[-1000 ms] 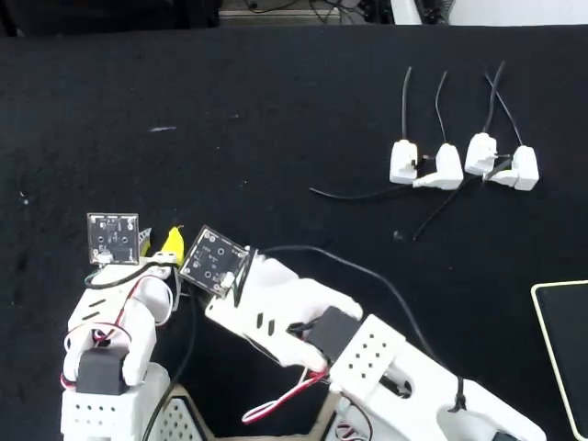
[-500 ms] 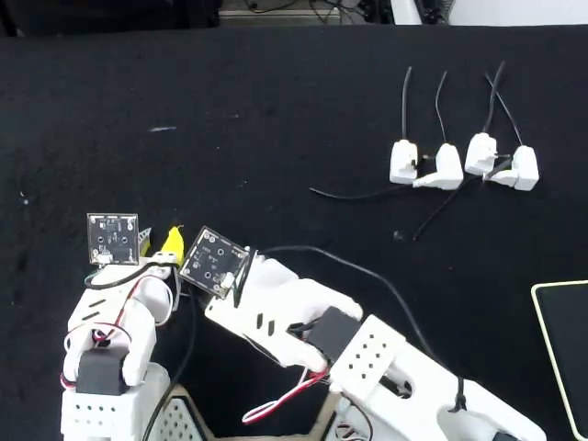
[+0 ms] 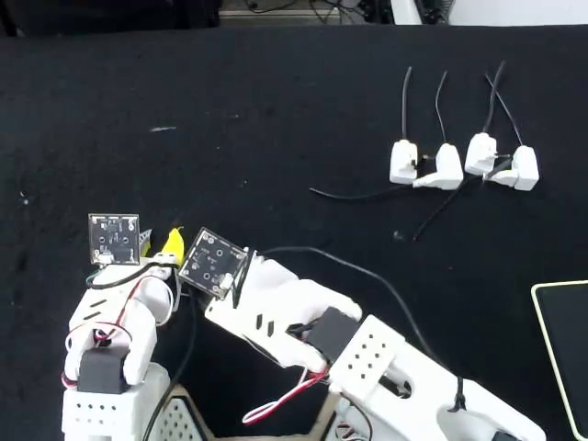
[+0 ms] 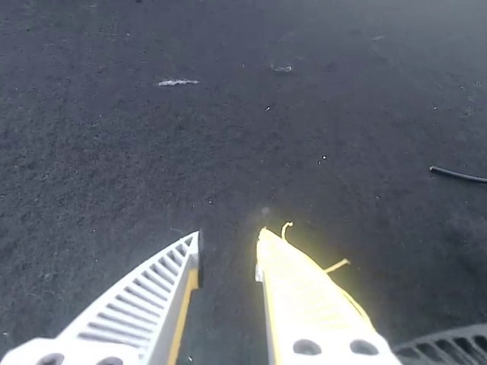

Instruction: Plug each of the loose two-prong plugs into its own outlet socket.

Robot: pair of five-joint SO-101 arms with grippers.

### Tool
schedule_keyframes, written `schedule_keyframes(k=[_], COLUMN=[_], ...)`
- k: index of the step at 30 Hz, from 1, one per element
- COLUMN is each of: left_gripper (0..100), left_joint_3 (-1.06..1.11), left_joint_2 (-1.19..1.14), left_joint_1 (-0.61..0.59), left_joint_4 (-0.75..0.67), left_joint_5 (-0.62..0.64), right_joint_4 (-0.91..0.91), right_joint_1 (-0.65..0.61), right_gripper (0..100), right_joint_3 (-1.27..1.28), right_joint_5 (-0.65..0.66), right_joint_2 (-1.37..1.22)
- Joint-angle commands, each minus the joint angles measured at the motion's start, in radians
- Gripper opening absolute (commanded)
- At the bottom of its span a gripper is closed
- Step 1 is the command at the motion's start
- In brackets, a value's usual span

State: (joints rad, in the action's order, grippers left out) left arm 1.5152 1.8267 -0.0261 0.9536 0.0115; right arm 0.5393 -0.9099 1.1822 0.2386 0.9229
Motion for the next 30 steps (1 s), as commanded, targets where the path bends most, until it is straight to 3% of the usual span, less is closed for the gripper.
schedule_keyframes(k=[1, 30], left_gripper=[13, 13], left_joint_3=[-0.007, 0.021], left_joint_2=[-0.003, -0.006], left_joint_1=[0.002, 0.002], left_joint_4=[-0.012, -0.038], left_joint_5=[-0.012, -0.015], right_joint_4=[0.002, 0.055], right_joint_1=[-0.008, -0.009], right_gripper=[1.1, 1.1], right_joint_3=[-0.030, -0.068], right_joint_5=[-0.008, -0.009], right_joint_2=[0.038, 0.038])
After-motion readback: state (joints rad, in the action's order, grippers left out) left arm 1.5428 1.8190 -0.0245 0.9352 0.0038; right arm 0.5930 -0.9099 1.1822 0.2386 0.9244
